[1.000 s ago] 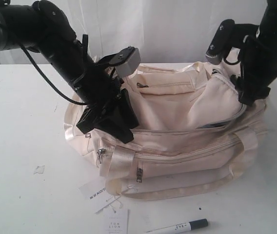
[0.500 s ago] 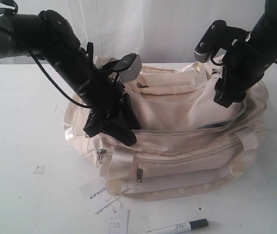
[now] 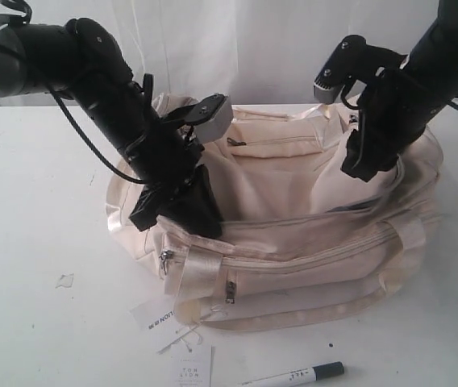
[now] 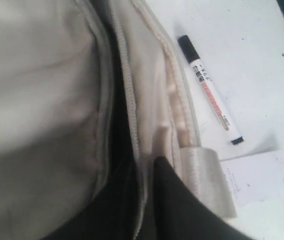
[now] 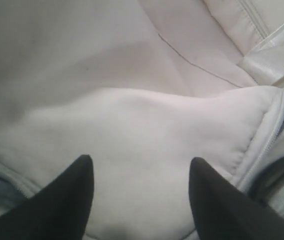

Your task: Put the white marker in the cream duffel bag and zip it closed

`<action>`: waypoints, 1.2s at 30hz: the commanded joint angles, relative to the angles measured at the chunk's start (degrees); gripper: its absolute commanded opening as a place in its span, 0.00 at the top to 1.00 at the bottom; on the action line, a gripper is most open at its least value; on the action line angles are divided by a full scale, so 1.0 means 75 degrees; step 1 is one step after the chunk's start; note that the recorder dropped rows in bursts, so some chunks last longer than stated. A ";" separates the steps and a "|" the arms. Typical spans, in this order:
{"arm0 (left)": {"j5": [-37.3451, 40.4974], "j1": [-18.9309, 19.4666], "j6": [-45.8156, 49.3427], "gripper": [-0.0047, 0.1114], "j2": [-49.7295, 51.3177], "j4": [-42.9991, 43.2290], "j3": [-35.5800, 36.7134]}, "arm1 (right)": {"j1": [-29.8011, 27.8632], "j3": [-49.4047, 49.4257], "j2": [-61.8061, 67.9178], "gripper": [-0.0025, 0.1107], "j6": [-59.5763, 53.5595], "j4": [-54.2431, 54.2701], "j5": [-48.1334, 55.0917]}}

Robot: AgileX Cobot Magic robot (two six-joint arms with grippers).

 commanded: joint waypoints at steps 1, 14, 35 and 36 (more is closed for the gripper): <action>0.0630 -0.0030 0.0018 0.96 -0.0149 0.0299 0.0034 | -0.0045 0.0036 -0.0024 0.53 -0.0075 0.0100 0.0292; 0.0552 -0.0030 0.0018 0.96 -0.0265 0.0259 0.0034 | -0.0018 0.0138 -0.0035 0.53 -0.1529 0.0694 0.1407; 0.0581 -0.0030 0.0007 0.96 -0.0262 0.0078 0.0034 | -0.0018 0.0394 0.0341 0.98 -0.0106 -0.0193 -0.1783; 0.0581 -0.0030 0.0007 0.96 -0.0262 0.0078 0.0034 | -0.0018 0.0394 0.0341 0.98 0.0264 -0.0210 -0.2223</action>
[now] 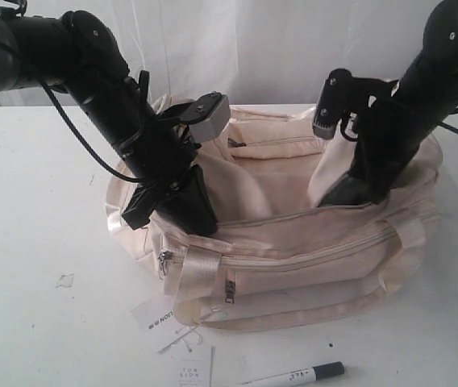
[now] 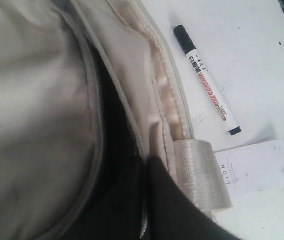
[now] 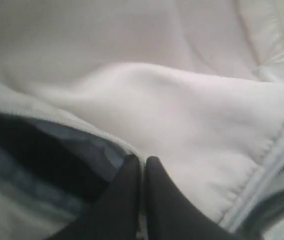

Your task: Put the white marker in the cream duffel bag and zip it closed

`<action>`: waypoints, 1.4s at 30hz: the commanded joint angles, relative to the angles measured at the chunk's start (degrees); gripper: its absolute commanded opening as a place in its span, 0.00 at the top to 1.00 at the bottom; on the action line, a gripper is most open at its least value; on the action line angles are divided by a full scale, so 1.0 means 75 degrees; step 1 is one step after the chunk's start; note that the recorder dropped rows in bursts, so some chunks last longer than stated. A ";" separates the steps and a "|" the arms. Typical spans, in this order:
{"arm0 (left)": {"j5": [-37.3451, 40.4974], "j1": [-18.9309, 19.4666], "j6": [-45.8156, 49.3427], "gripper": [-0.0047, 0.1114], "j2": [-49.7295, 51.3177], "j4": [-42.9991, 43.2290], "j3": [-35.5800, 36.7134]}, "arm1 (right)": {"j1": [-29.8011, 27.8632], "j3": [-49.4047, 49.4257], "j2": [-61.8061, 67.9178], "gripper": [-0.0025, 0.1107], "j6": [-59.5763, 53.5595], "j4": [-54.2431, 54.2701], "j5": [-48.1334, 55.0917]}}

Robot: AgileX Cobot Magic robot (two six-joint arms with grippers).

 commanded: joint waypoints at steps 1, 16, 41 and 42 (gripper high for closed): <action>0.0536 -0.0030 0.0007 0.96 -0.0118 -0.0134 0.0034 | -0.0018 0.0030 -0.0013 0.98 0.1556 0.0000 -0.1828; 0.0566 -0.0030 -0.0352 0.96 -0.0118 -0.0069 0.0034 | -0.0115 0.0016 0.0836 0.98 0.3568 0.0023 -0.8193; 0.0535 -0.0030 -0.0551 0.96 -0.0118 0.0105 0.0034 | -0.1483 -0.4379 0.4113 0.98 0.7383 -0.0181 -0.8606; 0.0535 -0.0030 -0.0551 0.96 -0.0118 0.0105 0.0034 | -0.1496 -0.4492 0.4209 0.98 0.7449 -0.0099 -0.8590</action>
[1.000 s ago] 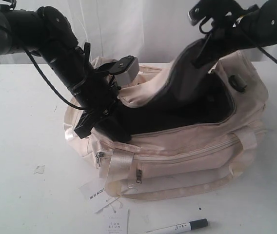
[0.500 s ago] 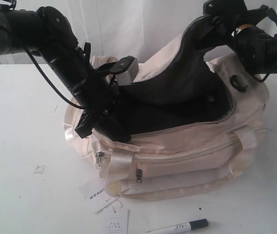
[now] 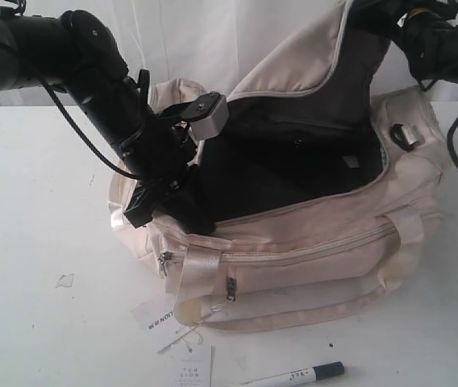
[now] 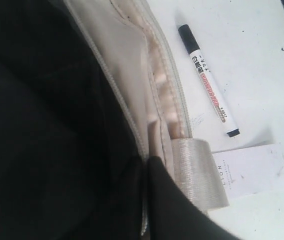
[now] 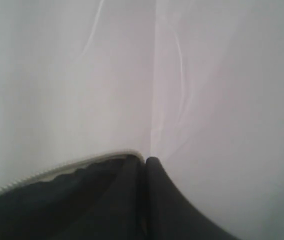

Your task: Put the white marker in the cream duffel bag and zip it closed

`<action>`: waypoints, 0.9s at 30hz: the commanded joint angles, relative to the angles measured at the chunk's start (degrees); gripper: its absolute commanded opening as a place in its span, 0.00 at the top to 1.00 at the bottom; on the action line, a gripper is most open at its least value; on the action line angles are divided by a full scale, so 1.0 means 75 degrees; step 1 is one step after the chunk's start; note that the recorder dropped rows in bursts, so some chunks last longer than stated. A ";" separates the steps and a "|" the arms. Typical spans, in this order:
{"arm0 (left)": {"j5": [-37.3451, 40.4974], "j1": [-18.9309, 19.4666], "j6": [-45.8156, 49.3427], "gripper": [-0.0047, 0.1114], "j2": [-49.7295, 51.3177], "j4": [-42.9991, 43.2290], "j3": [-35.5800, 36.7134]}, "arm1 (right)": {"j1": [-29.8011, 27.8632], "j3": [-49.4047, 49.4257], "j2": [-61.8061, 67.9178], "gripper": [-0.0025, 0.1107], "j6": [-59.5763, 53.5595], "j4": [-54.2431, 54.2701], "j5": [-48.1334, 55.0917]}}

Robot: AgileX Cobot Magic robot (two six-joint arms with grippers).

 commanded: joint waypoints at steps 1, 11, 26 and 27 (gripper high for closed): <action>0.0535 -0.0030 -0.0068 0.96 -0.0118 0.0045 0.0034 | -0.0160 -0.0682 0.0477 0.98 0.0352 0.0371 -0.0025; 0.0585 -0.0030 -0.0087 0.96 -0.0118 0.0104 0.0034 | -0.0299 -0.2086 0.1675 0.98 0.0407 0.1916 -0.0041; 0.0502 -0.0030 -0.0329 0.96 -0.0118 0.0513 0.0034 | -0.0283 -0.2278 0.1945 0.69 0.0407 0.1989 0.0816; 0.0502 -0.0030 -0.0329 0.96 -0.0118 0.0513 0.0034 | -0.0283 -0.2278 0.1945 0.63 0.0407 0.1989 0.0911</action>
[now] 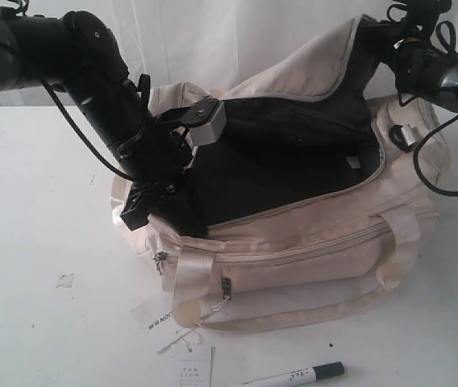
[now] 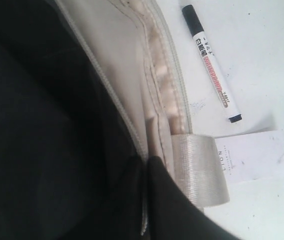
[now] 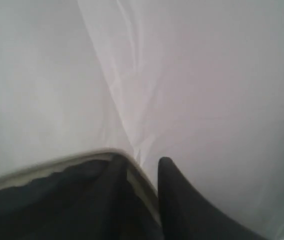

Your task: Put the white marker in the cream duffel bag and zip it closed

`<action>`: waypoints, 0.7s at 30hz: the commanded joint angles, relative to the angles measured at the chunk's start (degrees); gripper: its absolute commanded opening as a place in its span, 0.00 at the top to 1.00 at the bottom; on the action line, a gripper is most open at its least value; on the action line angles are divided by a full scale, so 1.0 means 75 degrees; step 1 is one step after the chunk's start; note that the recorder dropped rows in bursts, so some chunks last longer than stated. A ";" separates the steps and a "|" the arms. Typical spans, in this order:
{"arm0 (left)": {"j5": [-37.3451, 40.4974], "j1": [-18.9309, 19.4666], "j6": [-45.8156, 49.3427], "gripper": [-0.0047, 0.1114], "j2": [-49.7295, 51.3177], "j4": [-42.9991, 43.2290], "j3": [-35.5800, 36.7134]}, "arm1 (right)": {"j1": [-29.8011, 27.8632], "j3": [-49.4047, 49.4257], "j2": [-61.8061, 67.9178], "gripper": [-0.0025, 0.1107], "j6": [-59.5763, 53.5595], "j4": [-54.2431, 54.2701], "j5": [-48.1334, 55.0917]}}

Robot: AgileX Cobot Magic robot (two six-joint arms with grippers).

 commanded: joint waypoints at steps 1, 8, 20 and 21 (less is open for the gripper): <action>0.0502 -0.0030 -0.0074 0.96 -0.0118 0.0102 0.0034 | -0.0068 -0.0050 -0.0026 0.60 0.0075 0.0052 0.0211; -0.0093 -0.0030 -0.0582 0.96 -0.0147 -0.0288 0.0022 | -0.0068 -0.0160 -0.0847 0.50 0.0074 0.0019 0.0713; -0.0829 -0.0030 -0.0866 0.47 -0.0828 -0.0938 0.0022 | -0.0095 -0.0160 -0.1926 0.57 -0.1785 -0.0308 0.5606; -0.0879 -0.0030 -0.0866 0.47 -0.0900 -0.0938 0.0022 | -0.0095 -0.0160 -0.2025 0.57 -0.1770 -0.0492 0.5847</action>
